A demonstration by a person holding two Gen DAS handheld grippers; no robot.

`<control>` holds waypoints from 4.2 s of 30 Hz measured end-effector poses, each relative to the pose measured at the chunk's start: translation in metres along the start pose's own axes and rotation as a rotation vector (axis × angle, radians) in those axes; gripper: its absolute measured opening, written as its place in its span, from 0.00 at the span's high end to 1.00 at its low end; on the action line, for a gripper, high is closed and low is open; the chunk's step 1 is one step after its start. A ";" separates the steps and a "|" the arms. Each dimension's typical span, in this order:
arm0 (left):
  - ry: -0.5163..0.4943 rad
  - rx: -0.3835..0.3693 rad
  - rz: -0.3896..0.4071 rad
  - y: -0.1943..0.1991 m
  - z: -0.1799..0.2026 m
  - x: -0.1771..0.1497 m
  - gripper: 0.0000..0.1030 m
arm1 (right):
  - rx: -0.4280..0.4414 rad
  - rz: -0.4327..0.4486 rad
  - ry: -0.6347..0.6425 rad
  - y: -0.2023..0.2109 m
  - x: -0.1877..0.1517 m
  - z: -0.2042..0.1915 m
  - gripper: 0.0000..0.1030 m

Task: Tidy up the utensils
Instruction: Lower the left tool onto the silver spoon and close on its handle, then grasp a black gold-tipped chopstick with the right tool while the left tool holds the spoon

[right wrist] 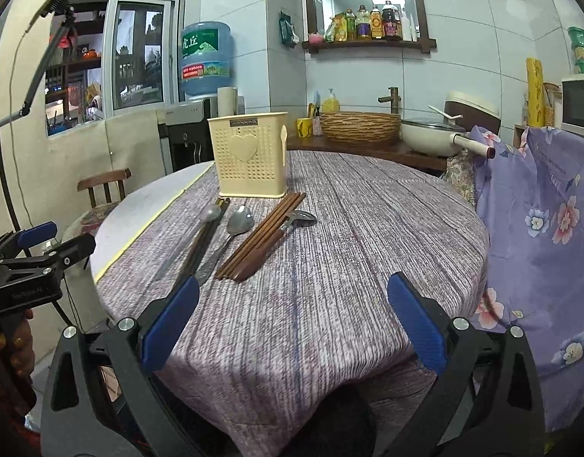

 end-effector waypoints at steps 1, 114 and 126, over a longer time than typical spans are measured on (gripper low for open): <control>0.004 -0.004 -0.020 -0.006 -0.001 0.000 0.05 | 0.008 -0.013 -0.006 -0.006 0.001 0.002 0.05; 0.054 0.124 -0.507 -0.193 -0.035 0.040 0.55 | 0.226 -0.610 0.108 -0.305 0.091 -0.115 0.87; 0.076 0.119 -0.521 -0.195 -0.036 0.046 0.65 | 0.248 -0.593 0.029 -0.305 0.093 -0.107 0.90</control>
Point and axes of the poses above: each gripper's, at about its wrist camera, not at the fingertips, and y roughly against the way its jaws point, z to its right, x to its top, the point moved 7 cm from there along -y, roughly the way its jaws point, and after that the axes turned 6 degrees about y, right-handed, at the moved point
